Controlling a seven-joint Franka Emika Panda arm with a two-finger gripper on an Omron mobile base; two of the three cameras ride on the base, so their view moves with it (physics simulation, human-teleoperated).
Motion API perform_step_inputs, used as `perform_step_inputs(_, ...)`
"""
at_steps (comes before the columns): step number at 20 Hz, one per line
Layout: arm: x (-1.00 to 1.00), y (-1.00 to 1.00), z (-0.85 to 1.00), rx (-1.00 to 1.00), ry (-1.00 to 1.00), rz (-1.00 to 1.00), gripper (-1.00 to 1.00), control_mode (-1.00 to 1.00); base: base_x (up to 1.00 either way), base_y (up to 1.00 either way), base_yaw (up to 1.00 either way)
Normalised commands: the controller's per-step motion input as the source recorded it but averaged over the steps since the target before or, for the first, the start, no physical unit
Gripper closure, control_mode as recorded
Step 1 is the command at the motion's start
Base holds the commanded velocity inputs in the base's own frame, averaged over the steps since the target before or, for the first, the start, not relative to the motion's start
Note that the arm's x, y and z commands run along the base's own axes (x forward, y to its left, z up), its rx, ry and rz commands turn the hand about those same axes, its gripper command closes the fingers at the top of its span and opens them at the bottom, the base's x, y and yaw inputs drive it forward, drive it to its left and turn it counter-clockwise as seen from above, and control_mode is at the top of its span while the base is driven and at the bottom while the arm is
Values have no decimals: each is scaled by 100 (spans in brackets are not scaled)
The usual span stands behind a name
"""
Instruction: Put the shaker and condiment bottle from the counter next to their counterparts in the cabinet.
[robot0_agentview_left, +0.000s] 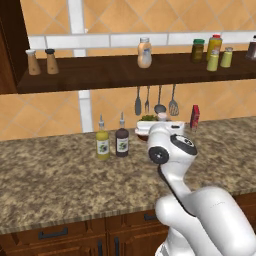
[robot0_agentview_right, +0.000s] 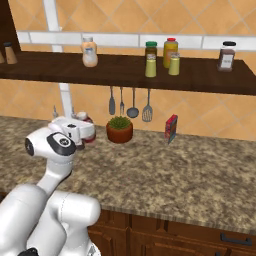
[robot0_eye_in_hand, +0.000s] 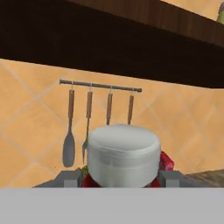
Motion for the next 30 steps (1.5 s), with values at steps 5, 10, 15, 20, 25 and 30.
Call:
perform_step_inputs(5, -12, 48, 60, -13, -9, 11, 100, -100, 0, 0, 0)
perform_step_inputs(10, -16, 44, 66, -12, -9, 9, 100, -100, 0, 0, 0)
perform_step_inputs(15, -39, 47, 59, -8, -6, 8, 100, -100, 0, 0, 0)
perform_step_inputs(20, -48, 47, 57, -4, -4, 7, 100, -100, 0, 0, 0)
perform_step_inputs(25, -29, 35, 70, -3, -6, 7, 100, -100, 0, 0, 0)
perform_step_inputs(30, -11, 27, 66, -1, -1, 4, 100, -100, 0, 0, 0)
